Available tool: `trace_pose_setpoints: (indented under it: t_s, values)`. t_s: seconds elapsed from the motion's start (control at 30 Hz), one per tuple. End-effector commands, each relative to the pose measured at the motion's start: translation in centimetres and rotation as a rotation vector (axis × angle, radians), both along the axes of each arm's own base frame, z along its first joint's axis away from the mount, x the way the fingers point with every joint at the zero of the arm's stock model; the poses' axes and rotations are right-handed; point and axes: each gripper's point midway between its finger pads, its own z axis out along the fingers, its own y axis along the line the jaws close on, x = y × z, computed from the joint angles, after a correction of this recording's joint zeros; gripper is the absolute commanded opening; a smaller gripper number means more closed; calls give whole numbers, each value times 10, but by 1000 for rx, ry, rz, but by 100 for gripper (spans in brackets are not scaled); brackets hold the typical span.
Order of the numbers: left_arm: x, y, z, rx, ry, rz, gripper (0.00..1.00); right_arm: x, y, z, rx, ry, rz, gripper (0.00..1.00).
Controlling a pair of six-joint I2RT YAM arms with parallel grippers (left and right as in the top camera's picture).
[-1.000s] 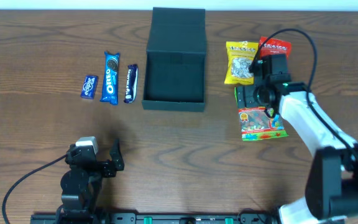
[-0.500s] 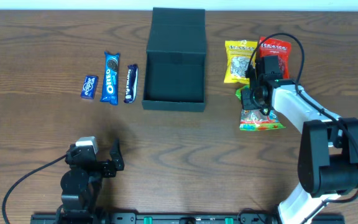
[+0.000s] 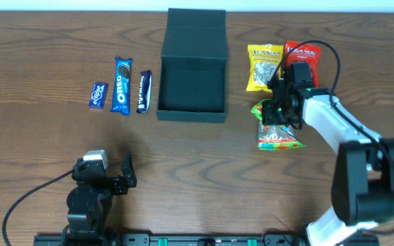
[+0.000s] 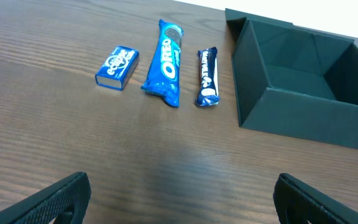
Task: Pack container
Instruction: 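Reach right gripper to the green Haribo bag and grasp it, then carry the Haribo bag into the black box and release it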
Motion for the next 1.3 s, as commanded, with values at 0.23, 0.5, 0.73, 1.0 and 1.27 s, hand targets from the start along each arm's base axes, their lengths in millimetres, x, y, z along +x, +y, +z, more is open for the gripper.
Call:
trace_pose_setpoints:
  t_s: [0.23, 0.5, 0.73, 1.0, 1.27]
  values:
    - [-1, -3, -8, 10, 19, -19, 95, 18, 116, 182, 140, -658, 358, 1]
    - [-1, -3, -9, 10, 19, -19, 95, 21, 190, 218, 127, -890, 629, 1]
    - [-1, -3, -9, 10, 19, -19, 95, 48, 228, 208, 25, -903, 826, 1]
    - [-1, -3, -9, 10, 19, -19, 95, 57, 246, 141, -146, -862, 1063, 1]
    - [-1, -3, -9, 10, 19, -19, 95, 55, 244, 105, -191, -795, 1145, 1]
